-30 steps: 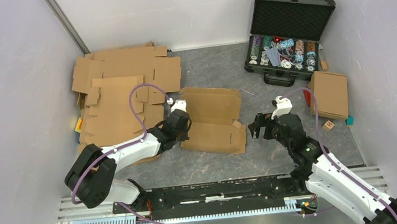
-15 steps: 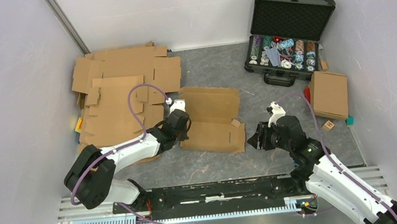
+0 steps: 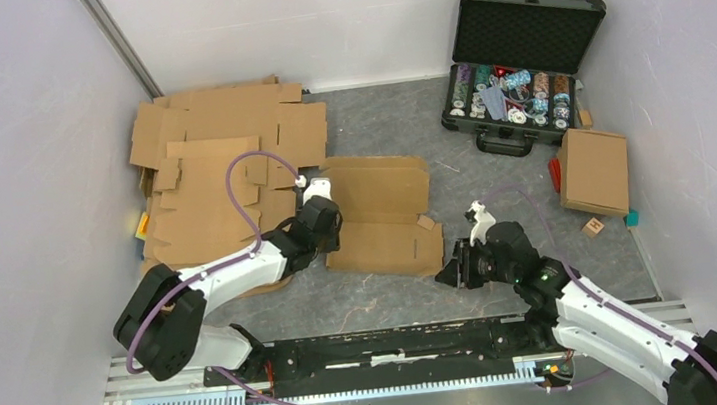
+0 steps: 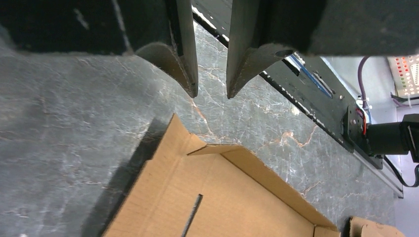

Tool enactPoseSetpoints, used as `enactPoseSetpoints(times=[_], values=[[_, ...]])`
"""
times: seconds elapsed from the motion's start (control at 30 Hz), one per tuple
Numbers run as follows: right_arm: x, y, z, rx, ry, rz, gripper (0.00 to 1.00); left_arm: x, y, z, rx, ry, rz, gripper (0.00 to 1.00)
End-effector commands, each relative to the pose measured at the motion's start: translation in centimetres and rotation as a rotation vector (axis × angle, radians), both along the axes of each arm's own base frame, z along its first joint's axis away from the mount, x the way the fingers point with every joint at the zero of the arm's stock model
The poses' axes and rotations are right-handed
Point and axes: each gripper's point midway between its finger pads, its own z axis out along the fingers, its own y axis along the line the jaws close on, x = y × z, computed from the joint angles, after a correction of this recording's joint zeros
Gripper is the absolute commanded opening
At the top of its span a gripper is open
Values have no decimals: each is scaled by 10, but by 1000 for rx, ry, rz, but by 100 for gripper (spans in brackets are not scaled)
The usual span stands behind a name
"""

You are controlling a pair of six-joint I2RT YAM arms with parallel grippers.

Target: Fold the paper box

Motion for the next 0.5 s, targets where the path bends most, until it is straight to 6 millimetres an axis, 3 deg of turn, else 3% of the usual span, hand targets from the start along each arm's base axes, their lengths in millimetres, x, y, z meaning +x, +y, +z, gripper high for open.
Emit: enactPoseSetpoints(times=[0.0,0.17,0.2,0.47], values=[[6,16,12,47,-45,14,33,8,0,7,-51,-16,39,46],[8,18,9,32,-56,-7,30,9,2,9,-61,-8,47,45],[8,20,10,40,-61,-4,28,8,4,1,-46,14,50,45],[14,20,19,52,-115,-30,26,8,1,-3,-76,38,38,46]])
